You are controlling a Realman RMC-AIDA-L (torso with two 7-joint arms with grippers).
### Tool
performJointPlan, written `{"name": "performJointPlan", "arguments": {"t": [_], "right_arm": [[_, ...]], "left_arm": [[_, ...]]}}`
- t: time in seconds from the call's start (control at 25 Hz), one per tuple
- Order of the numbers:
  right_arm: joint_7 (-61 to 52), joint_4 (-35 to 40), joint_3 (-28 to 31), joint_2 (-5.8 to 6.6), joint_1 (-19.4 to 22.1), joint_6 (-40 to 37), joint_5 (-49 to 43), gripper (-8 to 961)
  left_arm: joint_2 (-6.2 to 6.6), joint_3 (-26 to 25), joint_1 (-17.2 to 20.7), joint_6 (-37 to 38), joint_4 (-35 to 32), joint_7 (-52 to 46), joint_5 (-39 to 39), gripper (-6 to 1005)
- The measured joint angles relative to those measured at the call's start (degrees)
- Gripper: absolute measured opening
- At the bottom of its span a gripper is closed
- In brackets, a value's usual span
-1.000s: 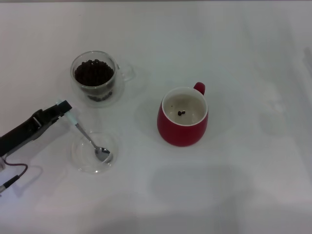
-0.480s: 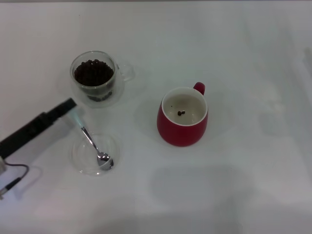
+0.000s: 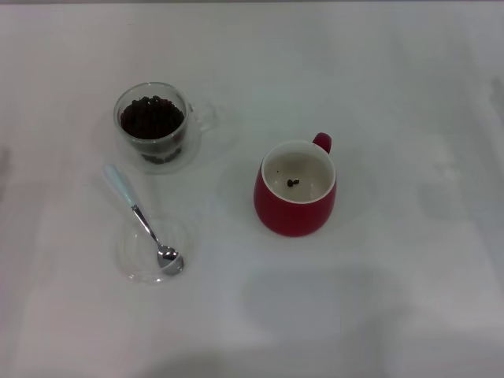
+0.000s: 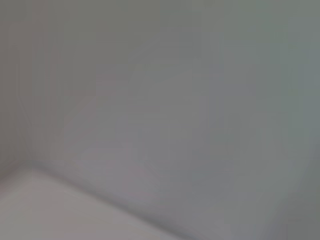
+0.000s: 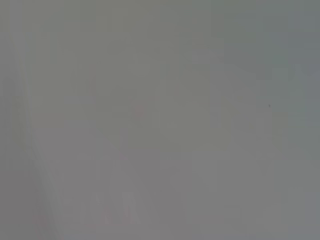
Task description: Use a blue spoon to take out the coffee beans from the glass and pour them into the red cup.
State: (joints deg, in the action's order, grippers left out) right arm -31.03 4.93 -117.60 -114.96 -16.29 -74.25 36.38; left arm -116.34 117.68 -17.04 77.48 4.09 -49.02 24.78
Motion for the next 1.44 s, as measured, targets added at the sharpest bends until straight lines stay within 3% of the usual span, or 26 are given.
{"name": "performJointPlan", "arguments": {"t": [0.16, 0.32, 0.96, 1.44], "right_arm": [[0.33, 0.06, 0.0, -0.02, -0.12, -0.06, 0.01, 872], [0.57, 0.03, 0.0, -0.07, -0.12, -0.26, 0.07, 872], [0.62, 0.18, 0.15, -0.09, -0.86, 0.18, 2.49, 871], [0.61, 1.21, 2.23, -0.18, -1.46, 0.5, 3.17, 871]], "left_arm": [[-2.5, 0.03, -0.18, 0.04, -0.57, 17.83, 11.82, 747], [-2.78, 0.37, -0.31, -2.27, -3.08, 27.11, 13.57, 741], [-2.89, 0.1, -1.49, -6.59, -7.45, 27.27, 14.26, 741], [-2.77, 0.0, -5.03, -8.23, -7.43, 27.14, 15.03, 740]]}}
